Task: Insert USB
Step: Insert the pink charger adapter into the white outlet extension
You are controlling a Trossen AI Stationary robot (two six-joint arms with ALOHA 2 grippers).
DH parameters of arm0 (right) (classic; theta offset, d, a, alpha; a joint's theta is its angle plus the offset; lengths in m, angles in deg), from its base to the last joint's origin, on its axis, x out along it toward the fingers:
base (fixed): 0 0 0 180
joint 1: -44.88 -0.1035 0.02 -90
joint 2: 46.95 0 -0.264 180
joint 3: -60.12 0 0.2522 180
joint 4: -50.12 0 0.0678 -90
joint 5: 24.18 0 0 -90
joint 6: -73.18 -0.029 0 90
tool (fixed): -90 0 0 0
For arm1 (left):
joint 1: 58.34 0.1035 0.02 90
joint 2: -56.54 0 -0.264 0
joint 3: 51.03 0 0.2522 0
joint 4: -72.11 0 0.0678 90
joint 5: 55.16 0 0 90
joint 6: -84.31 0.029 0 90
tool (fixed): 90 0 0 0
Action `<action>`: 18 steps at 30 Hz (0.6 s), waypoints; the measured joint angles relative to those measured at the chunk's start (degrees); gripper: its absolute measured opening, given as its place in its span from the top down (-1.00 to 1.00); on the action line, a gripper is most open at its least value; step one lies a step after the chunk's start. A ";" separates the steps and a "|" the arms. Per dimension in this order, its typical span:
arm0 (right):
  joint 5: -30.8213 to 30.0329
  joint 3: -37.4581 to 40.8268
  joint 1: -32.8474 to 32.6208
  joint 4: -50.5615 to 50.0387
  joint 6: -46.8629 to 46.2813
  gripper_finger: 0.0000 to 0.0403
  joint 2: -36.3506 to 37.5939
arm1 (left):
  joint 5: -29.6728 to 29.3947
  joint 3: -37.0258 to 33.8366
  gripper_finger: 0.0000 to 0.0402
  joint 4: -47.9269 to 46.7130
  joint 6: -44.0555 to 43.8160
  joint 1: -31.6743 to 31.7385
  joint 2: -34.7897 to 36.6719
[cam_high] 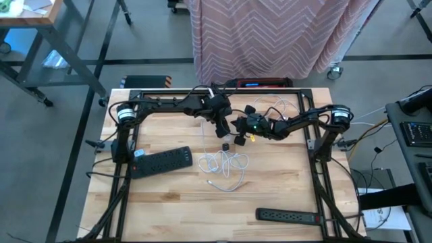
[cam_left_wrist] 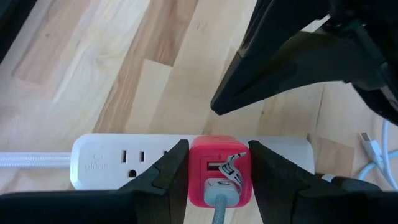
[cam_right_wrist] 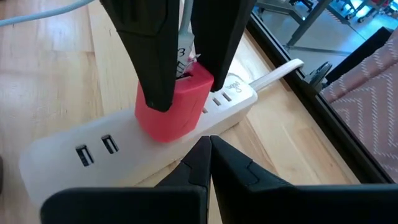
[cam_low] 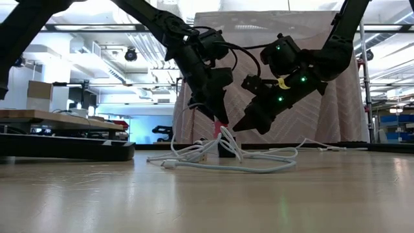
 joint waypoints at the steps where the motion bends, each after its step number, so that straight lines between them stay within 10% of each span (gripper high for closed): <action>1: 0.00 0.00 0.00 -0.05 0.00 1.00 0.00 | 0.08 0.00 0.37 -0.05 0.00 0.00 0.00; 18: 6.49 0.07 0.02 -0.05 -3.94 1.00 -0.20 | 1.16 -4.17 0.37 6.53 0.31 0.00 0.35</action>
